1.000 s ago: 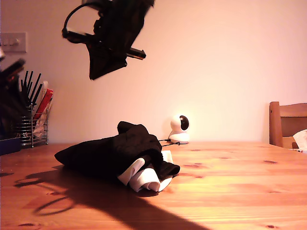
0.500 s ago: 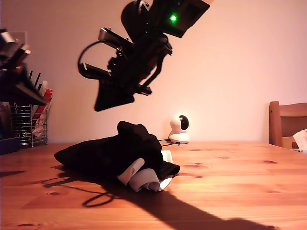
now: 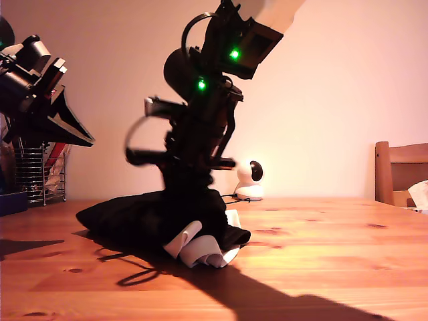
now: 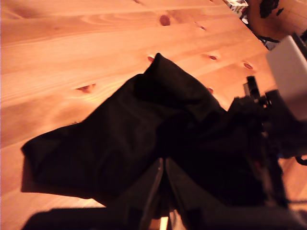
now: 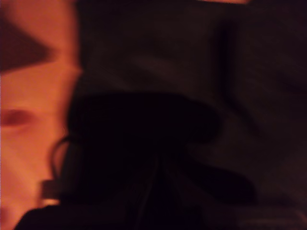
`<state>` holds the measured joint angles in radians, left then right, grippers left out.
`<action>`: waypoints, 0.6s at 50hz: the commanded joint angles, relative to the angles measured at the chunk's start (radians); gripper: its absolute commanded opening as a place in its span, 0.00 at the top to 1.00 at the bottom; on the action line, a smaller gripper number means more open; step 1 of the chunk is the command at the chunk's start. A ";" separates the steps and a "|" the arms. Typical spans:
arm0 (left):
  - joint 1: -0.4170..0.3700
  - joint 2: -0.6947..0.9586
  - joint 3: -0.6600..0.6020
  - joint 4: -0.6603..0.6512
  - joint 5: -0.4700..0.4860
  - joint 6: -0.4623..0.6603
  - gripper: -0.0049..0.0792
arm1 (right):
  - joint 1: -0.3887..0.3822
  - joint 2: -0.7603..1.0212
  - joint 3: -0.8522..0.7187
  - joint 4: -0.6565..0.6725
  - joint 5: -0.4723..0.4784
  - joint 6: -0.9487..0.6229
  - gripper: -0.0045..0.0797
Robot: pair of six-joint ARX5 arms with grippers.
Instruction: Fold the shorts in front of you. After folding it, place it to the right side.
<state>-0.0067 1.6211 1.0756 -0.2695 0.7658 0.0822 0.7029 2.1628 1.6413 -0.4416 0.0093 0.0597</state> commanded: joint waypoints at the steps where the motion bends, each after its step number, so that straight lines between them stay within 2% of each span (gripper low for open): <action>1: -0.003 0.013 0.006 0.001 0.006 0.005 0.96 | 0.007 0.018 -0.005 -0.034 0.027 0.032 0.96; 9: -0.003 0.013 0.006 0.000 0.006 0.005 0.96 | 0.002 0.019 -0.006 -0.074 0.029 0.076 0.96; 14: -0.003 0.013 0.006 0.000 0.006 0.005 0.96 | 0.002 0.019 -0.030 -0.079 0.069 0.103 0.96; 30: -0.003 0.013 0.006 -0.001 0.006 0.016 0.96 | -0.024 0.003 -0.241 -0.026 0.187 0.229 0.96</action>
<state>-0.0067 1.6211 1.0756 -0.2760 0.7662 0.0891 0.6968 2.1136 1.4826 -0.4217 0.1829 0.2710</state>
